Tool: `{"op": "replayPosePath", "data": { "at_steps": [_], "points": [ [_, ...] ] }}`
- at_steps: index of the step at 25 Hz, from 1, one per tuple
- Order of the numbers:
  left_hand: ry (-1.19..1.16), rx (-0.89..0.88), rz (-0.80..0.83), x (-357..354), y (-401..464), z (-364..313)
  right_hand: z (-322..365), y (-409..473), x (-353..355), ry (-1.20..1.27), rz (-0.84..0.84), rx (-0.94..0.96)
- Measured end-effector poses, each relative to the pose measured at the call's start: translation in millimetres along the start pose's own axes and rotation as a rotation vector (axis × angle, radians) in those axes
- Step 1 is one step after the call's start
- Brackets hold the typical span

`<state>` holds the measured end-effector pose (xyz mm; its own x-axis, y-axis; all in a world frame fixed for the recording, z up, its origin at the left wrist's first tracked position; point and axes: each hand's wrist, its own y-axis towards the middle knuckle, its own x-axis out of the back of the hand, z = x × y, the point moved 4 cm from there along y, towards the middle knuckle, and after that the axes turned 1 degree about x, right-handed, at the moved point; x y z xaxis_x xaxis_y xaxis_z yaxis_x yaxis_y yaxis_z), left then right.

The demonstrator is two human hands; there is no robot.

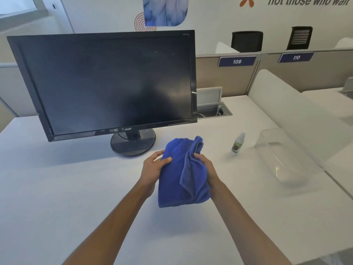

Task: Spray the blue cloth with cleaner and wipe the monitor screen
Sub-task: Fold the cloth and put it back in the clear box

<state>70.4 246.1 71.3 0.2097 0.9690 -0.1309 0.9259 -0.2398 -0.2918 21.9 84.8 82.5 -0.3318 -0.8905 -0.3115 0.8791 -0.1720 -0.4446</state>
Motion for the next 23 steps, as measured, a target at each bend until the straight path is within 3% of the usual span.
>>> {"op": "replayPosePath", "data": {
  "at_steps": [4, 11, 15, 20, 23],
  "points": [
    [0.038, -0.052, -0.078, -14.9, 5.2, 11.7, -16.7, 1.4, 15.5, 0.033, 0.145, -0.139],
    [0.248, -0.098, -0.156, -22.0, 10.6, 48.6, -39.2, 6.9, 53.7, -0.646, 0.021, -0.103],
    [0.359, -0.094, -0.129, -10.5, 7.8, 66.7, -44.3, 19.7, 64.4, -0.826, -0.037, 0.023],
    [0.526, -0.114, -0.092, 6.4, 13.5, 71.9, -45.1, 20.7, 79.7, -0.79, -0.196, 0.034],
    [0.647, -0.18, -0.06, 8.0, 14.3, 71.3, -47.3, 19.0, 87.0, -0.621, -0.286, -0.028]
  ]
}}
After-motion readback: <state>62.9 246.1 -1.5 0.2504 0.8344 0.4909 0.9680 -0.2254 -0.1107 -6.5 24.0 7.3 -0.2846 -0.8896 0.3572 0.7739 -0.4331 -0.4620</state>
